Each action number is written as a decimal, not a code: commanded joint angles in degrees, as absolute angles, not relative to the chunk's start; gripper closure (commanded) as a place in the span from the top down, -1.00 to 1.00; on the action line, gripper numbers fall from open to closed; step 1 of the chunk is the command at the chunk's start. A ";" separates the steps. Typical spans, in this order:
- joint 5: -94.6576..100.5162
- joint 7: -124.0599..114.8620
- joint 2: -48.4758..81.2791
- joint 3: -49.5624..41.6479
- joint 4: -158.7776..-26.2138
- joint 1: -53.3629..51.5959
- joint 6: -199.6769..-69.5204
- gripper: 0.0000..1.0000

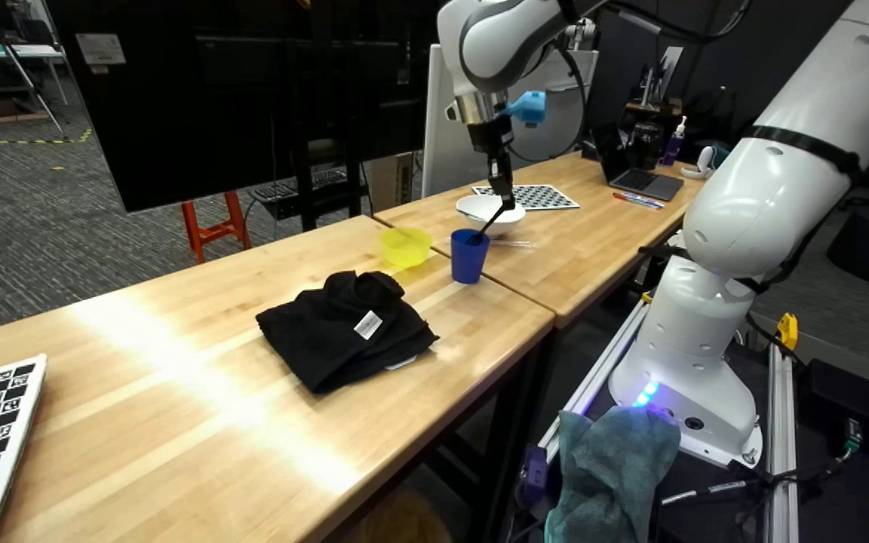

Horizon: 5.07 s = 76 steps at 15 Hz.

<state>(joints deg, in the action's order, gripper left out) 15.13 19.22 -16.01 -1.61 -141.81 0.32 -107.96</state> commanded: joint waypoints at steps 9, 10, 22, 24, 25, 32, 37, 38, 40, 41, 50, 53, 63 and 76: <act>17.89 16.02 -29.73 -1.48 -139.42 0.55 -94.06 -0.98; 18.10 15.18 -30.34 -1.72 -139.38 0.86 -92.67 -0.98; 24.90 5.74 -29.58 -5.58 -140.53 5.82 -75.58 -0.98; 25.71 5.05 -28.15 -6.28 -140.73 6.01 -75.29 -0.98; 26.01 4.82 -27.36 -6.67 -140.95 6.03 -75.71 -0.98; 25.71 4.91 -20.16 -8.32 -141.67 5.87 -82.22 -0.98; 25.91 5.82 -14.07 -8.42 -141.17 6.19 -87.22 -0.98; 25.83 5.96 -13.05 -8.42 -141.13 6.24 -88.03 -0.98; 25.88 6.22 -10.95 -8.43 -140.91 6.37 -89.47 -0.98; 25.94 6.41 -9.91 -8.47 -140.74 6.44 -90.13 -0.98; 25.62 7.84 -3.52 -8.51 -139.62 6.81 -93.59 -0.98; 25.21 8.42 -0.80 -8.52 -138.33 6.89 -94.44 -0.98; 25.43 9.01 4.22 -7.85 -134.31 6.64 -94.45 0.23; 24.14 8.87 1.21 -7.08 -133.85 6.51 -98.57 1.00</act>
<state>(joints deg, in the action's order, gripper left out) 24.86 8.68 4.48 -7.60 -132.84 6.33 -95.90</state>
